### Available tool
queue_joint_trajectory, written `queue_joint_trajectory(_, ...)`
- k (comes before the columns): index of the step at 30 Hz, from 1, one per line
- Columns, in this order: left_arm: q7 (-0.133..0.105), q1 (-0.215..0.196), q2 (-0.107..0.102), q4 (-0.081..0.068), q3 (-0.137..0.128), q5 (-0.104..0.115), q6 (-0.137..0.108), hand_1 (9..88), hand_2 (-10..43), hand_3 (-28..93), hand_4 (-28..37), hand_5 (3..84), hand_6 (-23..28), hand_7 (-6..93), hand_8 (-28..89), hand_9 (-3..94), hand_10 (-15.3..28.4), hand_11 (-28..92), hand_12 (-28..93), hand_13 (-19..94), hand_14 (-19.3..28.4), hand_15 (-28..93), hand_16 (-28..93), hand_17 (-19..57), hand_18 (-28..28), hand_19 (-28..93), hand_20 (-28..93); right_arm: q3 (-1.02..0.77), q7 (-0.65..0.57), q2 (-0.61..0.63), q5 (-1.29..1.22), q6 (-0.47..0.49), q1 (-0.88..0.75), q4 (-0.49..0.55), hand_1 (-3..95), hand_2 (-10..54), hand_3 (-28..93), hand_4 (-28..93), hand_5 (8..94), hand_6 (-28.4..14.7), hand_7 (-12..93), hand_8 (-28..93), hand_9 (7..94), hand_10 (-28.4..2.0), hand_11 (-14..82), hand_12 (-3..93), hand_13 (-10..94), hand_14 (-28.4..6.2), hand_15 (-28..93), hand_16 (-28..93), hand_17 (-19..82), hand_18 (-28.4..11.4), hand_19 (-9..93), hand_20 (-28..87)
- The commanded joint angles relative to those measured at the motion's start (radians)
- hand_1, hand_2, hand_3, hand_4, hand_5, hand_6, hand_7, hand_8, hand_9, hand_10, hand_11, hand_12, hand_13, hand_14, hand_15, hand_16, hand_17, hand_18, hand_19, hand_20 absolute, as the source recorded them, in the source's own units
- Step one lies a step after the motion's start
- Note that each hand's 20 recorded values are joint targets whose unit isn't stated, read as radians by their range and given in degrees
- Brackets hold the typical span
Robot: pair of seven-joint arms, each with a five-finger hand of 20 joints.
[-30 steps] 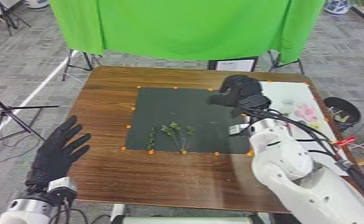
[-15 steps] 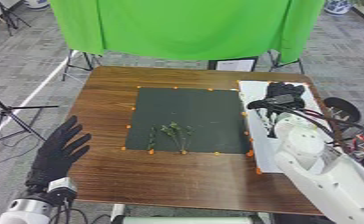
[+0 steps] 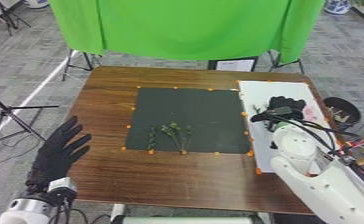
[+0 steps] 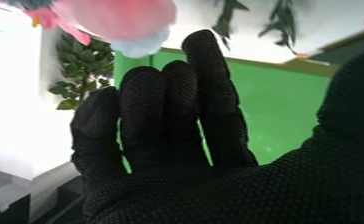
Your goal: Arrange flowers
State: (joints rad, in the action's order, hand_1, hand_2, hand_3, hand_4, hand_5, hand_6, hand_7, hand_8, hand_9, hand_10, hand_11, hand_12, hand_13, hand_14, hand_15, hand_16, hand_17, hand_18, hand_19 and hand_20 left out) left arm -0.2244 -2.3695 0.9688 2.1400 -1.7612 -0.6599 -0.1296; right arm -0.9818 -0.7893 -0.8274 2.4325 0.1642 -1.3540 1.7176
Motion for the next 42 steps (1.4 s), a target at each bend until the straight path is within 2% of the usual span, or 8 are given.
queue_joint_trajectory(1,0.018,-0.005,0.004,-0.003,0.000,-0.007,0.019,25.2,-2.9,69,-24.7,22.9,2.5,18.0,-10,17.5,10.3,15,20,18,15.4,27,2,-12.3,22.9,37,10,0.022,0.011,0.021,0.027,-0.021,0.008,-0.038,12.0,-9.5,78,-28,60.6,-6.6,28,-9,47.9,-17.5,62.8,52.4,43,-19.4,85,34,20,-24.4,82,57)
queue_joint_trajectory(5,0.018,-0.002,0.003,-0.005,0.004,-0.007,0.018,25.2,-2.8,69,-24.8,22.8,2.5,18.0,-9,17.5,10.2,15,20,18,15.5,28,2,-12.3,22.8,37,10,0.030,0.054,0.022,0.006,-0.047,0.008,-0.057,14.8,-9.5,80,-28,62.8,-4.8,31,-10,51.3,-15.8,63.2,52.4,46,-17.9,85,34,20,-24.1,82,57)
queue_joint_trajectory(9,0.020,-0.002,0.004,-0.004,0.004,-0.007,0.018,25.1,-2.8,69,-24.7,22.8,2.5,17.9,-9,17.5,10.2,15,20,18,15.3,28,2,-12.4,22.8,37,10,0.022,0.128,0.020,-0.028,-0.082,-0.009,-0.071,28.8,-9.5,81,-28,69.3,-0.1,36,-12,60.3,-13.7,62.5,53.3,53,-14.4,84,37,23,-23.7,82,58)
queue_joint_trajectory(11,0.020,-0.003,0.004,-0.004,0.005,-0.006,0.016,25.1,-2.8,69,-24.7,22.8,2.5,17.9,-9,17.5,10.2,15,20,18,15.3,28,2,-12.4,22.8,37,10,0.013,0.179,0.018,-0.054,-0.079,-0.018,-0.075,38.0,-9.5,72,-28,71.4,0.9,37,3,63.4,-12.3,62.4,53.7,55,-13.2,84,40,25,-23.3,83,58)
queue_joint_trajectory(14,0.024,0.001,0.006,-0.007,0.004,-0.006,0.018,25.1,-2.8,69,-24.9,22.8,2.5,17.9,-9,17.5,10.2,15,20,18,15.3,28,2,-12.4,22.8,37,10,0.007,0.215,0.012,-0.069,-0.082,-0.029,-0.079,48.9,-9.5,66,-28,76.3,2.5,39,7,69.5,-9.3,59.5,59.2,60,-11.4,83,41,27,-22.6,84,57)
queue_joint_trajectory(23,0.018,-0.010,0.011,-0.002,0.000,-0.006,0.010,25.0,-2.7,69,-24.9,22.9,2.5,17.9,-9,17.6,10.2,15,20,18,15.2,28,2,-12.4,22.8,37,10,0.008,0.238,0.014,-0.051,-0.176,-0.043,-0.075,43.1,-9.5,87,-27,75.6,1.3,46,19,72.3,-8.5,56.3,72.9,61,-11.1,85,45,29,-22.2,85,60)
queue_joint_trajectory(32,0.014,-0.007,0.015,-0.002,0.003,-0.007,0.005,24.9,-2.8,70,-25.0,22.9,2.6,18.0,-9,17.6,10.2,15,20,18,15.2,28,2,-12.4,22.8,37,10,-0.020,0.208,-0.001,-0.127,-0.367,-0.038,0.030,39.1,-9.5,89,-18,73.2,-0.3,52,22,70.8,-9.9,63.7,70.8,61,-12.1,88,45,28,-22.8,87,62)
queue_joint_trajectory(42,0.026,-0.007,0.018,-0.001,-0.001,-0.007,0.012,25.0,-2.6,69,-24.9,22.9,2.6,17.9,-9,17.6,10.2,15,20,18,15.2,28,2,-12.4,22.8,37,10,-0.009,0.189,-0.111,-0.139,-0.318,-0.109,0.178,39.2,-9.5,89,-17,73.7,-0.6,51,22,71.1,-10.4,64.5,70.1,61,-12.5,89,45,28,-23.0,87,62)
